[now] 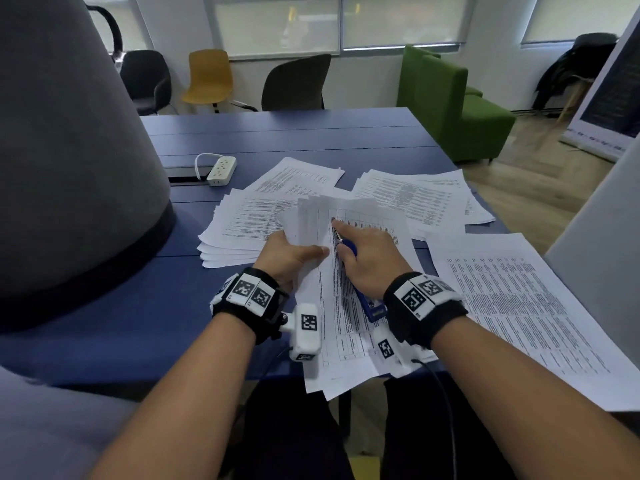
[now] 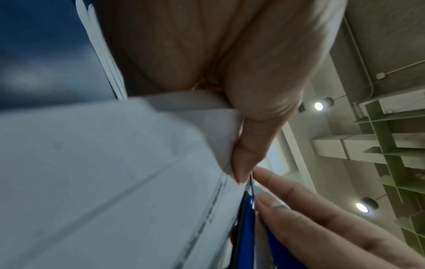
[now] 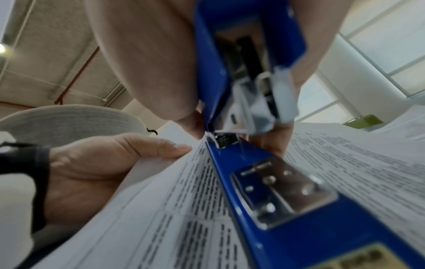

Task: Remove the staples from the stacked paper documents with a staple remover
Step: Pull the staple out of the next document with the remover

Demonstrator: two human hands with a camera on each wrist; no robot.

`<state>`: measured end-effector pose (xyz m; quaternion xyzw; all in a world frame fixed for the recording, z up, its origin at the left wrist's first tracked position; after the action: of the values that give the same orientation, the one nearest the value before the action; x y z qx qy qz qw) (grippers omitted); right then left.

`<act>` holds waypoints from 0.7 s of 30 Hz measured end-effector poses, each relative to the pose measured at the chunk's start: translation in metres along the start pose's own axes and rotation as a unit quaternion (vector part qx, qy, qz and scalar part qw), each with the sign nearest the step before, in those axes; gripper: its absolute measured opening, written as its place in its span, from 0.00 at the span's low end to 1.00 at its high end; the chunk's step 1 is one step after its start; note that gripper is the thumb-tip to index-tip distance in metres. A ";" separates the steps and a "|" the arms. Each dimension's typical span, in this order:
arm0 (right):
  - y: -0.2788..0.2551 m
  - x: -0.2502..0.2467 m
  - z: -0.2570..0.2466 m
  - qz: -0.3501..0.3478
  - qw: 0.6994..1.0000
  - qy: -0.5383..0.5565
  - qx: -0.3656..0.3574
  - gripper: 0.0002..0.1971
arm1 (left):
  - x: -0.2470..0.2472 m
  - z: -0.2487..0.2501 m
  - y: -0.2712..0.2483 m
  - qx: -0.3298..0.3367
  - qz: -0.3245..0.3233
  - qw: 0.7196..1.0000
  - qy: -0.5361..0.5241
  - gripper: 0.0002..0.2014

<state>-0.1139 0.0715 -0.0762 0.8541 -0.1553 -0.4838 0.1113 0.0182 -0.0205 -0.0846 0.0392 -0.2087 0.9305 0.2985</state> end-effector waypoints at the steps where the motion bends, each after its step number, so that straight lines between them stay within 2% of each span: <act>1: 0.000 0.003 0.001 0.001 1.000 -0.002 0.001 0.24 | 0.000 -0.001 0.000 0.002 -0.001 1.000 -0.004 0.16; 7: -0.005 0.000 0.004 0.008 0.996 0.088 -0.011 0.22 | -0.004 -0.012 0.000 -0.001 0.002 0.999 -0.054 0.19; 11: -0.007 -0.004 0.010 -0.004 0.982 0.186 0.027 0.20 | -0.005 -0.017 0.006 -0.003 0.016 0.996 -0.088 0.21; 15: -0.007 -0.003 0.018 -0.004 0.970 0.240 0.036 0.19 | -0.003 -0.017 0.008 -0.001 0.001 0.996 -0.086 0.22; 17: -0.008 -0.004 0.019 -0.015 0.974 0.223 0.033 0.20 | -0.004 -0.017 0.011 -0.008 0.012 0.996 -0.090 0.24; 19: -0.009 -0.006 0.016 -0.019 0.992 0.122 -0.002 0.21 | -0.007 -0.019 0.013 -0.020 0.020 0.995 -0.091 0.29; 21: -0.009 -0.007 0.010 -0.020 0.999 0.023 -0.042 0.22 | -0.006 -0.015 0.011 -0.018 0.017 0.997 -0.067 0.27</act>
<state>-0.1246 0.0821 -0.0783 0.8625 -0.1151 -0.4723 0.1409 0.0173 -0.0260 -0.1035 0.0922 -0.2458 0.9268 0.2685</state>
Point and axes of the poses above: each hand's wrist, its own y-axis towards the middle knuckle, its own x-axis out of the palm, z = x × y, the point moved 3 cm from there along y, towards the middle knuckle, and after that the axes turned 13 degrees about -x, right-handed, at the moved point
